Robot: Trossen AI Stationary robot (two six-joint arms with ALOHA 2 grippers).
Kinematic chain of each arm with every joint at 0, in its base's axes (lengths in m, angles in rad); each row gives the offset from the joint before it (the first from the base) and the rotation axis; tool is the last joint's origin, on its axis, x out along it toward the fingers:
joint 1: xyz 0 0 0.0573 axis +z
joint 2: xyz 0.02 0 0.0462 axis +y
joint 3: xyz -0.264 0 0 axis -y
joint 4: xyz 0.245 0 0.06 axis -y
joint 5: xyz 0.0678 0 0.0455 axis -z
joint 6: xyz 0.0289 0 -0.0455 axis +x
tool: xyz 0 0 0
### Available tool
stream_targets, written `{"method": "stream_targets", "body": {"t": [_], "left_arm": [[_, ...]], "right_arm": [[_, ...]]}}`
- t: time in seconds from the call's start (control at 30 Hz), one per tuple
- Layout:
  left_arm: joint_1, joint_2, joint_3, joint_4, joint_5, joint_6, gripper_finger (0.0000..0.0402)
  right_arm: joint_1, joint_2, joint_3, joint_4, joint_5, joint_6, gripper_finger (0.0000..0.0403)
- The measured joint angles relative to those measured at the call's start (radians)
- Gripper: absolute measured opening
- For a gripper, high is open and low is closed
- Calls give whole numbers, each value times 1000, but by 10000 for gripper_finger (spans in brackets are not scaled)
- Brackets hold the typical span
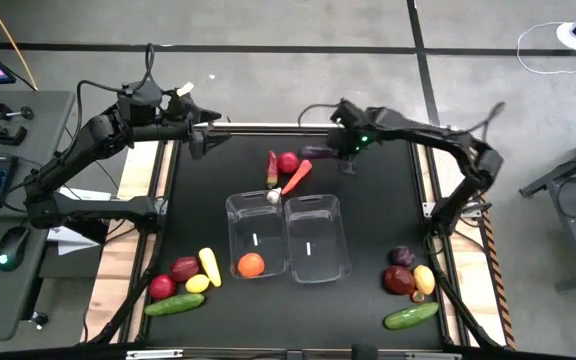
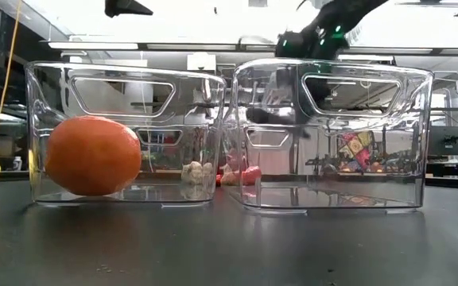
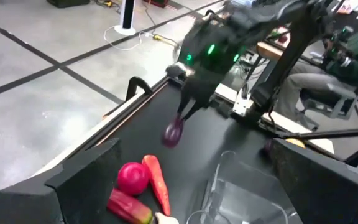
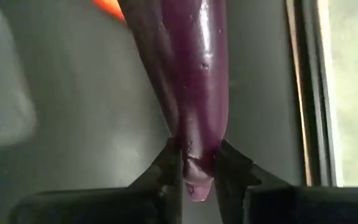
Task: Sort produce into baskets
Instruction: Put the eggplant into the right transparent bin
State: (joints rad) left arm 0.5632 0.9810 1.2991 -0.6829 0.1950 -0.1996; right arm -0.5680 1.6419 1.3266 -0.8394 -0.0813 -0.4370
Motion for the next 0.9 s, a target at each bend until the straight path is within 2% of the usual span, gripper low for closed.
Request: {"method": "stream_targets", "body": {"t": [0.17, 0.4, 0.5, 0.67, 0.9], "left_arm": [[0, 0, 0, -38, 3, 48, 397], [0, 0, 0, -99, 4, 152, 397], [0, 0, 0, -133, 4, 178, 397], [-3, 0, 0, -191, 5, 149, 397], [-92, -38, -67, -229, 13, -46, 397]], "right_arm": [[62, -87, 0, 103, -144, 226, 38], [286, -69, 1, 300, -153, 447, 40], [381, -42, 1, 326, -140, 541, 40], [508, -33, 1, 208, -131, 692, 40], [648, -40, 1, -51, -23, 796, 41]]}}
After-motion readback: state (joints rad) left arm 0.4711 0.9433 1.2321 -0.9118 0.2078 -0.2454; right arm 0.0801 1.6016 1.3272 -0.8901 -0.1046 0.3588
